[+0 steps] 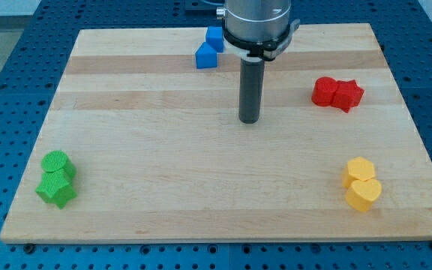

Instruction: Separate the yellow heart from the yellow hexagon

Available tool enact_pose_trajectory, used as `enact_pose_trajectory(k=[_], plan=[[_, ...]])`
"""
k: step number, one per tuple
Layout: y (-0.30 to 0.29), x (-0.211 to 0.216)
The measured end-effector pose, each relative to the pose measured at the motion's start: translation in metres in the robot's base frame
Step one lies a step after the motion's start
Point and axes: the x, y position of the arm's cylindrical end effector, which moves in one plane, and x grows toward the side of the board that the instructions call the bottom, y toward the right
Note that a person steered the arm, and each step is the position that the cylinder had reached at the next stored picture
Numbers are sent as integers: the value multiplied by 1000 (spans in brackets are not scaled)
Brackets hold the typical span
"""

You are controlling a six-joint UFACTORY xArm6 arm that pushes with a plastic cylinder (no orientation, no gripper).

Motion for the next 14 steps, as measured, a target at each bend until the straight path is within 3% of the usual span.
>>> enact_pose_trajectory(k=[1, 2, 5, 6, 8, 10, 14], plan=[[16, 9], [89, 1], [112, 5], [160, 29], [175, 127], [212, 157], [172, 179]])
